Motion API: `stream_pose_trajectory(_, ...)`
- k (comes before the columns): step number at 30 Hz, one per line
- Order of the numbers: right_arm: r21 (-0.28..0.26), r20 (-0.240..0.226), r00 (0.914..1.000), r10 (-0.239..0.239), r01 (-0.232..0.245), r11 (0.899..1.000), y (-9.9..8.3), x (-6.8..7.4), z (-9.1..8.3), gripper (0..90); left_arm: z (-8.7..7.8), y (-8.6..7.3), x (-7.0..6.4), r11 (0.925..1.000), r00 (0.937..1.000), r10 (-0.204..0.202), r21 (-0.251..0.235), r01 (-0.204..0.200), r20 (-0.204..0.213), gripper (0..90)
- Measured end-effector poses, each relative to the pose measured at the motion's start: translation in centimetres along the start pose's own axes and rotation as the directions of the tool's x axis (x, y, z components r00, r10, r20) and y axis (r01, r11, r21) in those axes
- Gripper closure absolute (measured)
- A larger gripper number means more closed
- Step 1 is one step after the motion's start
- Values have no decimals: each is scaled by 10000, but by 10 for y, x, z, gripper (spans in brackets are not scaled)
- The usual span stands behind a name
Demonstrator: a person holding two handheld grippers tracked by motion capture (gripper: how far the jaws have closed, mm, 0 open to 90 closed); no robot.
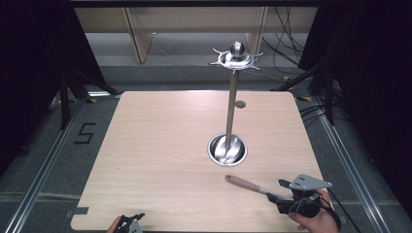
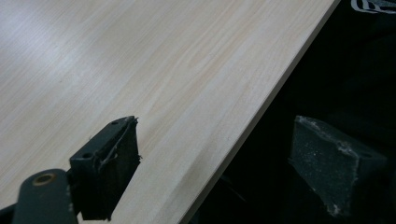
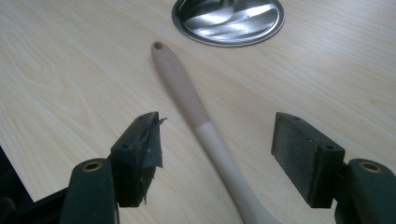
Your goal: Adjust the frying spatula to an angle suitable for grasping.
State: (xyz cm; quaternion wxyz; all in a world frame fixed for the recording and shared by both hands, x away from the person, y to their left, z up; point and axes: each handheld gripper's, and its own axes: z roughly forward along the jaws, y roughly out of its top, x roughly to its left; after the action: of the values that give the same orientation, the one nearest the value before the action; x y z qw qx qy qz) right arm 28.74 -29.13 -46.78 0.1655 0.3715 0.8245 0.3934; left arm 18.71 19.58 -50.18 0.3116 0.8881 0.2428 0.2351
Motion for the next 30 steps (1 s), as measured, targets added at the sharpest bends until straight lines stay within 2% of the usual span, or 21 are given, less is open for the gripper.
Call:
stream_pose_trajectory(3,239,-13,9999,134,-134,9996,3,3,1,345,0,0,0,10000,10000,38,28,-37,-85,150)
stream_pose_trajectory(4,232,-18,9999,-122,123,9997,4,1,3,344,0,0,0,10000,10000,48,34,-47,-81,150)
stream_pose_trajectory(6,400,-58,9999,109,-107,9991,6,4,5,345,0,0,0,10000,9999,57,35,-56,-94,150)
stream_pose_trajectory(7,389,-66,10000,-69,72,9992,7,2,6,347,0,0,0,10000,9999,55,29,-55,-93,150)
stream_pose_trajectory(8,556,-154,9998,116,-108,9984,8,4,7,348,0,0,0,10000,9999,56,32,-56,-91,150)
stream_pose_trajectory(9,464,-130,9998,-169,175,9988,9,2,8,348,0,0,0,10000,9999,54,37,-54,-87,150)
stream_pose_trajectory(10,543,-213,9997,-133,145,9984,11,2,9,349,0,0,0,10000,10000,46,29,-46,-78,150)
stream_pose_trajectory(11,590,-269,9995,157,-141,9982,12,5,10,352,-1,0,0,10000,10000,50,28,-50,-73,150)
stream_pose_trajectory(12,535,-299,9995,-142,158,9984,13,2,11,354,0,0,0,10000,9999,58,31,-58,-82,150)
stream_pose_trajectory(14,688,-400,9990,-192,219,9974,14,2,13,354,1,0,-1,10000,9997,-4,-44,3,-236,150)
stream_pose_trajectory(16,790,-437,9985,-339,373,9962,16,1,16,360,0,0,-1,10000,9998,43,-5,-43,-173,150)
stream_pose_trajectory(17,890,-493,9981,-374,417,9952,18,1,17,363,1,0,-1,10000,9997,-25,-64,24,-245,150)
stream_pose_trajectory(18,963,-516,9986,-87,137,9953,19,4,18,366,0,0,-1,10000,9999,-10,-30,10,-111,150)
stream_pose_trajectory(19,971,-547,9978,-379,431,9943,20,1,20,368,-1,0,0,10000,9999,64,36,-64,-88,150)
stream_pose_trajectory(22,1052,-589,9966,-584,644,9924,23,1,24,374,-1,0,0,10000,9999,90,33,-90,-87,150)
stream_pose_trajectory(23,1063,-606,9974,-388,451,9933,24,2,26,374,-1,0,0,9999,9998,153,43,-152,-146,150)
stream_pose_trajectory(25,1247,-601,9965,-583,655,9900,26,1,29,380,-1,0,0,10000,9999,78,26,-77,-109,150)
stream_pose_trajectory(26,1100,-542,9968,-581,638,9919,26,2,32,386,-1,0,0,10000,9999,92,31,-91,-110,150)
stream_pose_trajectory(28,1648,-641,9962,-583,682,9840,29,3,33,400,0,0,-1,10000,9999,-23,-76,22,-148,150)
stream_pose_trajectory(29,1762,-668,9946,-790,897,9803,30,2,35,408,-1,0,0,9999,9999,106,41,-105,-74,150)
stream_pose_trajectory(30,1973,-638,9951,-754,866,9765,31,2,36,427,-1,0,0,9999,9998,115,33,-114,-130,150)
